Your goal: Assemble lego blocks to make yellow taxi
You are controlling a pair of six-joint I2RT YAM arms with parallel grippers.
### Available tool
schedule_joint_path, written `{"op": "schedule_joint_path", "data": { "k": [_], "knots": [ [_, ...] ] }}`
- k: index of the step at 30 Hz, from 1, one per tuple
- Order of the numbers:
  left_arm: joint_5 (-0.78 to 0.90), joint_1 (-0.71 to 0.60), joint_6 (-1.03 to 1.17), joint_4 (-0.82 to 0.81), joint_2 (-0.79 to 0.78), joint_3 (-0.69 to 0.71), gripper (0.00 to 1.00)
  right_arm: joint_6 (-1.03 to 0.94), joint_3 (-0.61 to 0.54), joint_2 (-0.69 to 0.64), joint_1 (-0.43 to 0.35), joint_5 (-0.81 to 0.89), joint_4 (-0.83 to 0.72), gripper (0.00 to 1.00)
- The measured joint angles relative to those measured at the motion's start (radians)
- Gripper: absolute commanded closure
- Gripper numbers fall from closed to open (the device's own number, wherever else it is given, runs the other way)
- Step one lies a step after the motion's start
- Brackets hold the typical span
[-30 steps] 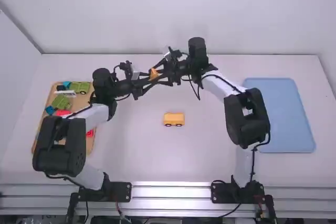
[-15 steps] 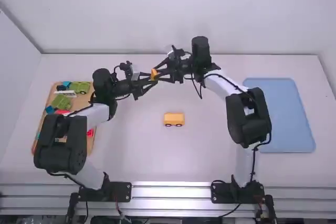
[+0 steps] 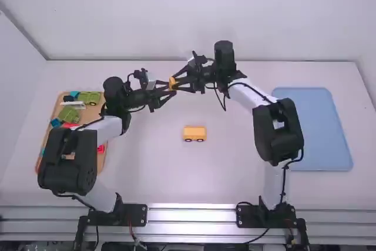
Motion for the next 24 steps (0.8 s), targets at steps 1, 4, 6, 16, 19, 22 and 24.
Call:
{"op": "schedule_joint_path", "data": {
  "k": [1,4,6,16,19,22,24],
  "knots": [
    [-0.007,0.001,0.005,0.002,0.000,0.000,0.08,0.001,0.000,0.000,0.003,0.000,-0.001,0.80],
    [-0.013,0.001,0.002,-0.002,0.000,0.000,0.01,0.006,0.000,0.000,0.006,-0.001,0.032,0.81],
    [-0.017,0.001,0.003,-0.011,0.000,0.000,0.01,0.025,0.000,0.001,0.006,0.000,0.073,0.83],
    [-0.116,0.002,0.050,-0.243,0.000,0.000,0.01,0.188,0.006,0.000,-0.092,0.404,-0.002,0.89],
    [-0.179,0.002,0.084,-0.322,0.000,0.000,0.01,0.158,0.006,-0.006,-0.109,0.560,-0.175,0.89],
    [-0.267,0.000,0.105,-0.376,0.000,0.000,0.01,0.095,0.006,-0.036,-0.105,0.771,-0.386,0.89],
    [-0.307,0.000,0.112,-0.387,0.000,0.000,0.01,0.060,0.005,-0.066,-0.092,0.882,-0.489,0.89]
  ]
}}
